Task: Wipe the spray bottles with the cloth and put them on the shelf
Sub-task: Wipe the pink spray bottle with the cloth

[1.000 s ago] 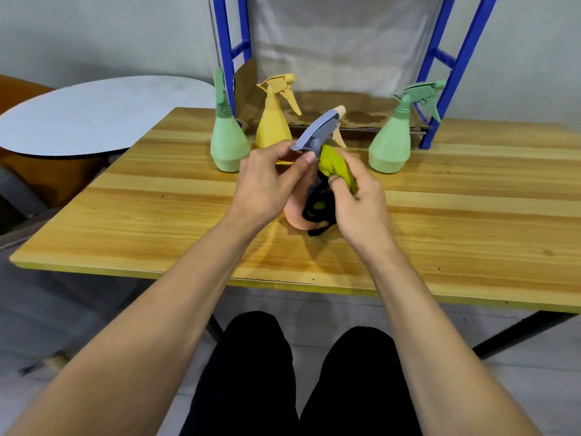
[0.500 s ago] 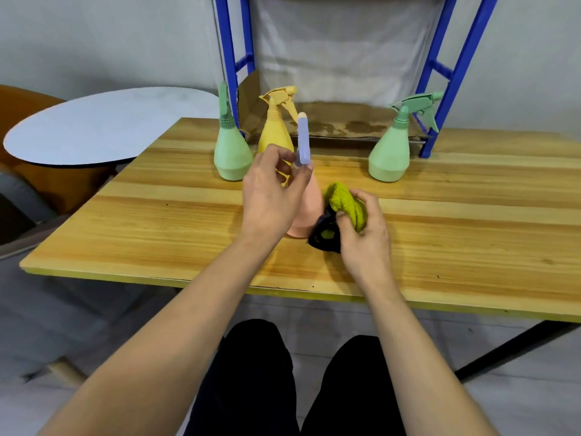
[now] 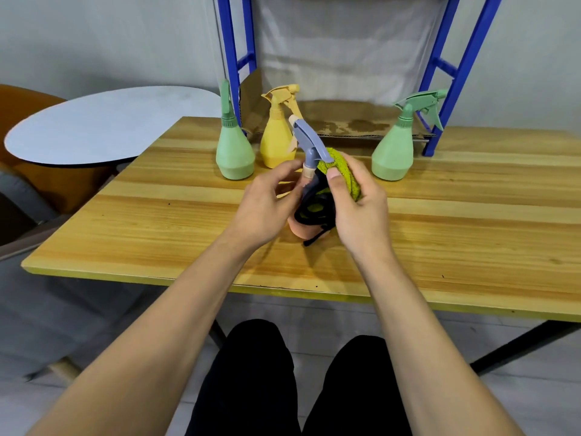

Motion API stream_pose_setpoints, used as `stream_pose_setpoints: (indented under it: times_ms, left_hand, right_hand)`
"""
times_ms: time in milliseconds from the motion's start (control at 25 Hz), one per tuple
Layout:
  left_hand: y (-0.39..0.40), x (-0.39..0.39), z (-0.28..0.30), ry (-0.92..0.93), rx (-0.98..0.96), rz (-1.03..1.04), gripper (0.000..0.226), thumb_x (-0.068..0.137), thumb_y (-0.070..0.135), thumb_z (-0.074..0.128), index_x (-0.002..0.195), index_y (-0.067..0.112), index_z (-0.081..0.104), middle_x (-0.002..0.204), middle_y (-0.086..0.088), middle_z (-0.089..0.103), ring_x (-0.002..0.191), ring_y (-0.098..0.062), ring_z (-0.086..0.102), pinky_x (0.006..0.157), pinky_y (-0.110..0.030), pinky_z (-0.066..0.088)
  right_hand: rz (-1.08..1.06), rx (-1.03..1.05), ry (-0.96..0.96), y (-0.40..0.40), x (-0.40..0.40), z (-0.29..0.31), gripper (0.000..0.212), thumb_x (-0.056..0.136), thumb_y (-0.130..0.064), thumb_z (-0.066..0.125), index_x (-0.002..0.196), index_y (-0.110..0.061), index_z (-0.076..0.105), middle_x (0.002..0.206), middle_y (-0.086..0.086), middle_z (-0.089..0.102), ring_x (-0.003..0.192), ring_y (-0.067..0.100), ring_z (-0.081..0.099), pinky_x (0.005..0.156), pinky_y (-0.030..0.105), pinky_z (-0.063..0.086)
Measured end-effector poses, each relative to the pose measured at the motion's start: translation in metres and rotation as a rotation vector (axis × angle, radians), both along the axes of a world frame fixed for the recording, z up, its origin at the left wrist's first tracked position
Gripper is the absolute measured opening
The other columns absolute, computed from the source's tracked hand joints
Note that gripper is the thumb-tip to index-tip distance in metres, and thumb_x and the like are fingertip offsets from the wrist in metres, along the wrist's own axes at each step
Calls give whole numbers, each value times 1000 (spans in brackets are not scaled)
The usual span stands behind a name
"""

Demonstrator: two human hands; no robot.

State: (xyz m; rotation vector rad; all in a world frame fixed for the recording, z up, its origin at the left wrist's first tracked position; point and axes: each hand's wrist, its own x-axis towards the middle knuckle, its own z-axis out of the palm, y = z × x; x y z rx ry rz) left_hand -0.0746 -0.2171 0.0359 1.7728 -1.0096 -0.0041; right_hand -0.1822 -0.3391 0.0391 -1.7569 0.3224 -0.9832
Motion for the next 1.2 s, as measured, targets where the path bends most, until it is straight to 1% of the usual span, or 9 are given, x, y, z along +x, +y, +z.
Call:
stream_pose_setpoints:
  times_ms: [200,280,360,440,520,680,840,1040,1200]
  left_hand:
    - [1,0,-2,16,-10,77,45,98,32,68,141,22,61,119,10,71,113,1,67,103,-32,55]
    - [2,-1,-1,14,7,90,46,99,33,68,143,22,60,120,9,71,114,0,67,104,-32,54]
    - [1,-3,-1,8,16,80,47,98,37,67,142,23,61,123,9,72,115,0,67,105,-35,54]
    - [1,-4,-1,-4,15,78,48,97,41,65,141,23,62,125,8,73,116,1,66,105,-36,53]
    - [-1,-3,0,9,15,85,46,98,35,67,141,22,62,123,10,72,114,1,66,105,-34,53]
    - [-2,-6,0,16,14,100,46,99,26,69,144,21,60,120,11,69,114,-3,67,103,-31,54]
    - [-2,-6,-2,-17,3,88,45,99,31,66,142,22,61,118,11,71,113,0,67,104,-30,53]
    - [-5,-7,-4,12,16,107,49,101,31,66,146,19,56,130,1,70,118,-8,66,102,-26,53]
    - [-6,-19,-16,-28,-46,221,49,98,35,66,143,19,57,127,-3,67,110,-14,65,98,-37,55]
  right_hand:
    - [-145,-61,178,5,-20,-37,30,101,-21,58,130,-22,67,120,-8,71,111,8,64,99,25,49]
    - [-153,-49,202,5,-19,-32,28,100,-21,59,127,-23,68,112,-11,71,106,10,64,94,18,48]
    - [-103,-40,154,1,-10,-15,29,101,-22,58,128,-25,67,114,-15,69,107,5,63,92,9,44]
    - [-54,-73,81,1,0,-10,31,101,-22,56,131,-25,66,123,-11,70,115,5,62,98,16,46]
    - [-89,-58,91,1,1,-22,32,102,-21,54,132,-21,65,126,-6,69,117,9,62,102,24,47]
    - [-157,14,171,-9,-3,-33,27,101,-16,54,124,-14,68,114,-2,71,110,20,65,100,32,49]
    - [-59,-61,68,-3,9,-5,28,102,-18,52,126,-21,66,119,-6,70,113,11,63,97,23,50]
    - [-167,-48,151,-3,-6,-40,27,103,-17,52,127,-14,65,117,-1,70,110,19,64,98,28,48]
    - [-153,-28,170,-3,-15,-46,30,101,-17,55,130,-21,61,122,-6,67,111,12,61,96,22,45]
